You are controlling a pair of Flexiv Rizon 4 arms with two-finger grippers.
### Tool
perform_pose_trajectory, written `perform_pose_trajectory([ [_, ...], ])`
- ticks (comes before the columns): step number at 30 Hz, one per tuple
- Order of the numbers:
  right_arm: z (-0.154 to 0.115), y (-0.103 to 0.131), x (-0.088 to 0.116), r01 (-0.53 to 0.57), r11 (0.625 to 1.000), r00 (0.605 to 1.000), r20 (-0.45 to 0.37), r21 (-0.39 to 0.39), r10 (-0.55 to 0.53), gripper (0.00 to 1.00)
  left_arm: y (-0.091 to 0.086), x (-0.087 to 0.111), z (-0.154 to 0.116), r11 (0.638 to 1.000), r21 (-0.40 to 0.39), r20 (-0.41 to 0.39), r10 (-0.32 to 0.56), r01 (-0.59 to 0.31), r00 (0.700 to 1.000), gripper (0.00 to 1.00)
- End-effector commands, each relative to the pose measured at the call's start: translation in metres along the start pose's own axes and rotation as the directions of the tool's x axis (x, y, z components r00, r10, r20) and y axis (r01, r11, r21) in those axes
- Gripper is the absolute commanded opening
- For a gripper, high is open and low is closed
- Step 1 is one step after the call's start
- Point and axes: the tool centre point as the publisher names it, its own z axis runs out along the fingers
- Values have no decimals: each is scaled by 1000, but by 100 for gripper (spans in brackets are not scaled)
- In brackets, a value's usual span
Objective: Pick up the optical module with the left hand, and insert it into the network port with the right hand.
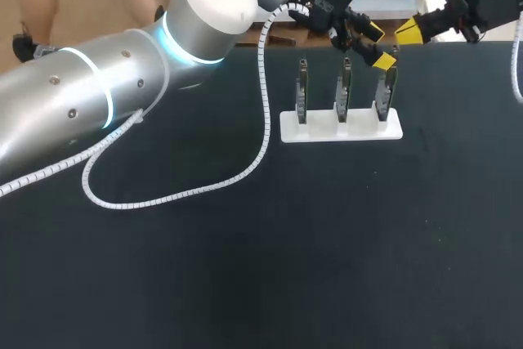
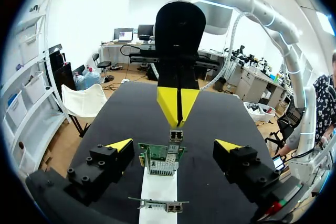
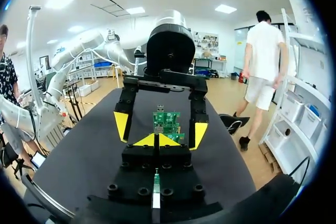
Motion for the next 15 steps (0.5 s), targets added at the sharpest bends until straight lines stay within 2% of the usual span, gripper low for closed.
perform_pose_trajectory([
  [1, 3, -3, -1, 3, 1000, 1000, 0, -4, -3, 0, 2, -2, 0, 1000, 3, -6, -2, 2, 1000, 100],
  [15, 5, -6, 4, -8, 1000, 1000, -11, -7, 8, 0, 2, -2, 0, 1000, 3, -6, -2, 2, 1000, 100],
])
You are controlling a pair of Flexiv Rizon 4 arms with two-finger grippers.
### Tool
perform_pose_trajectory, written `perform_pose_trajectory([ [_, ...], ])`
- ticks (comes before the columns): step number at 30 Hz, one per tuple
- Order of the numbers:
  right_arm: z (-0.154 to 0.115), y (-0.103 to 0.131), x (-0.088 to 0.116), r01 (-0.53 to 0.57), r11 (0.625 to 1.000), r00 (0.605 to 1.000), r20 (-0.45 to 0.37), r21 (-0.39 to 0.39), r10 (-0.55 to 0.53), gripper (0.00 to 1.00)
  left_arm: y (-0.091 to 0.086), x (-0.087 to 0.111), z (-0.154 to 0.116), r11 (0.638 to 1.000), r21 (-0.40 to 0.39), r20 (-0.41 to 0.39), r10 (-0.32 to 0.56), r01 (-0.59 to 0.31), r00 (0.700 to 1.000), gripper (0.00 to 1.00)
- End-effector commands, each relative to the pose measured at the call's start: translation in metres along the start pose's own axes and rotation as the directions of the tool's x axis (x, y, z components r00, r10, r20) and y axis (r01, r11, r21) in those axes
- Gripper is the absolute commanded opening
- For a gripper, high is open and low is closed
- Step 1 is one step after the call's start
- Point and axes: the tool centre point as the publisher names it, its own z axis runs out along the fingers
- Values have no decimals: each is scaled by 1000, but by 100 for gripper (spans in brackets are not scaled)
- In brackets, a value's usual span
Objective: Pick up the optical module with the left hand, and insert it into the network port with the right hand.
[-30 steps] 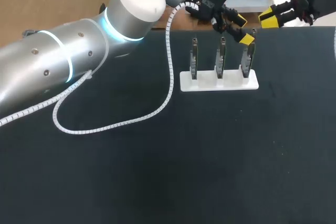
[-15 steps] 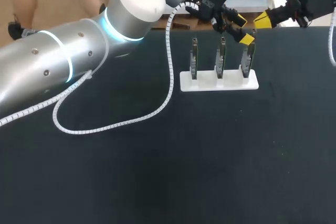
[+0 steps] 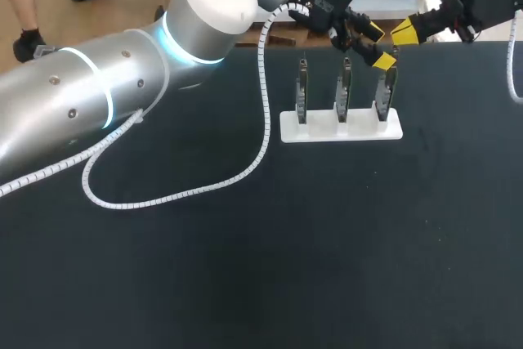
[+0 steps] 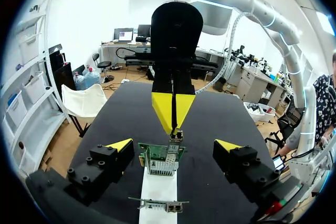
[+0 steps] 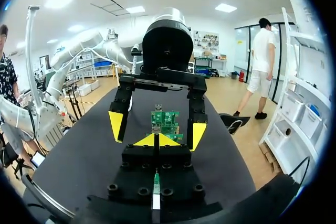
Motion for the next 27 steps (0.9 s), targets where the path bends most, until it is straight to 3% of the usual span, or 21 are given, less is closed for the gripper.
perform_pose_trajectory([
  [1, 1, -2, 3, -6, 1000, 1000, -2, -5, 6, 0, 2, -2, 0, 1000, 3, -6, -2, 2, 1000, 100],
  [27, 9, 3, 19, -43, 999, 999, -13, -18, 43, 0, 2, -2, 0, 1000, 3, -6, -2, 2, 1000, 100],
])
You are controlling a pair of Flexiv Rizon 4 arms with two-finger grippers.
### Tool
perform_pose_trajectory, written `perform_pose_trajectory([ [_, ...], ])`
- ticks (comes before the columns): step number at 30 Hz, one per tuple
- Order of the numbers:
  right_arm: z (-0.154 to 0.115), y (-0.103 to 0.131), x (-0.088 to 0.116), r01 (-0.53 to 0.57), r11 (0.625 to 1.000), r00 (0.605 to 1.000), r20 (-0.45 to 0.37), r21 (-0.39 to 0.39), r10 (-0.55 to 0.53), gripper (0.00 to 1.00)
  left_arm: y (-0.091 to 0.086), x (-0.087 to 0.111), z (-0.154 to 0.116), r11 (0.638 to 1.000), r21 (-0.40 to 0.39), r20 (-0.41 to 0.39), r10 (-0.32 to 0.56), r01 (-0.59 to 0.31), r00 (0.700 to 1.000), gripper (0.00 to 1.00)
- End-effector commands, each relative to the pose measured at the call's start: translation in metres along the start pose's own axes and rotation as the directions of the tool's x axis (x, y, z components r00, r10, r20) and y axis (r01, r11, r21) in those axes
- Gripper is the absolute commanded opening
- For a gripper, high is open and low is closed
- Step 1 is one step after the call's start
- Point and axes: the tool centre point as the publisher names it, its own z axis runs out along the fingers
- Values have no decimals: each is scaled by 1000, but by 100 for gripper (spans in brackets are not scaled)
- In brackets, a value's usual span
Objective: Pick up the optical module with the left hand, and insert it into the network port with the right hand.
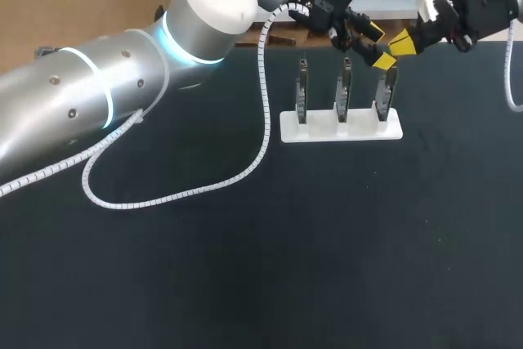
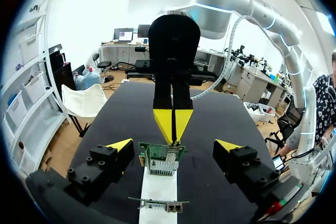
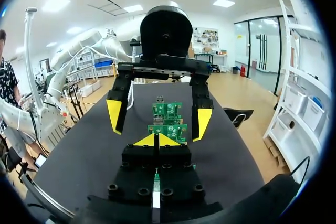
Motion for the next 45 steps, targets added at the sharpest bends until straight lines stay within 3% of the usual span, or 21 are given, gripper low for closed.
perform_pose_trajectory([
  [1, 0, 0, 2, -3, 1000, 1000, 1, -2, 3, 0, 2, -2, 0, 1000, 3, -6, -2, 2, 1000, 100],
  [45, 10, 3, 12, -31, 999, 999, 27, -14, 31, 0, 2, -2, 0, 1000, 3, -6, -2, 2, 1000, 100],
])
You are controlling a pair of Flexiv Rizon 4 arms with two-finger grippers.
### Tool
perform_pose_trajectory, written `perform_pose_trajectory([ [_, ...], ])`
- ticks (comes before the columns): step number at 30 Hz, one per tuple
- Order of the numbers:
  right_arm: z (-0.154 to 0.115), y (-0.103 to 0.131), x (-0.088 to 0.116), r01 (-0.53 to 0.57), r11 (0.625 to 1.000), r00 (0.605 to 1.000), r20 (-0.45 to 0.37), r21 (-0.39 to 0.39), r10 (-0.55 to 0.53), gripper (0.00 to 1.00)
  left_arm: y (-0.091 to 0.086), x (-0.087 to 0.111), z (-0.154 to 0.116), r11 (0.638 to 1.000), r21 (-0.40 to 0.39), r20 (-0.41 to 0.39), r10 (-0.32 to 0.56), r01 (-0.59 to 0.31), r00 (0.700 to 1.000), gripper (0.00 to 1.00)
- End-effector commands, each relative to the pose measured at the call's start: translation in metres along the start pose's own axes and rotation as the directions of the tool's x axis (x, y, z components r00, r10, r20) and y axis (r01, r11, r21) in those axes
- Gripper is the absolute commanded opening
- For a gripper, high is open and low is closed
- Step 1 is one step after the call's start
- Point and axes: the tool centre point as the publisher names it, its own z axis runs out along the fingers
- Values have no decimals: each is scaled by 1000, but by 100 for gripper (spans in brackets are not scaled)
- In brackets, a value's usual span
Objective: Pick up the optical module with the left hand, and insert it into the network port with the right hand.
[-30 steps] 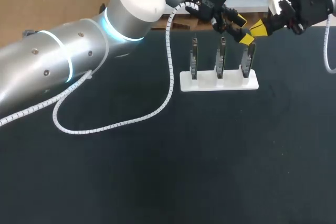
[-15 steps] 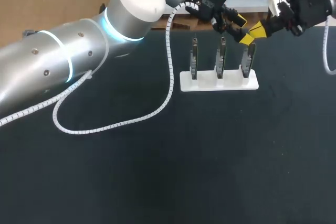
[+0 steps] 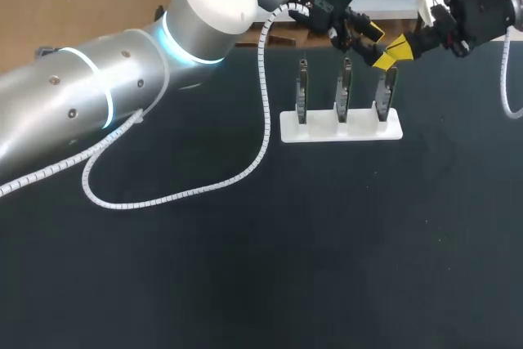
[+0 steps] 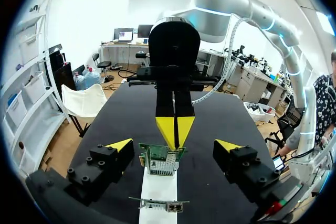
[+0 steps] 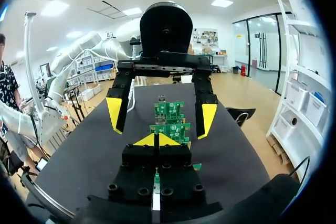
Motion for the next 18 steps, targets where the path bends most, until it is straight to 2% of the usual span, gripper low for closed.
perform_pose_trajectory([
  [1, 3, -1, 7, -3, 1000, 1000, 5, -3, 3, 0, 2, -2, 0, 1000, 3, -6, -2, 2, 1000, 100],
  [11, 4, -1, 10, -12, 1000, 1000, 15, -4, 12, 0, 2, -2, 0, 1000, 3, -6, -2, 2, 1000, 100],
  [18, 2, -3, 2, -1, 1000, 999, 32, 2, 1, 0, 2, -2, 0, 1000, 3, -6, -2, 2, 1000, 100],
])
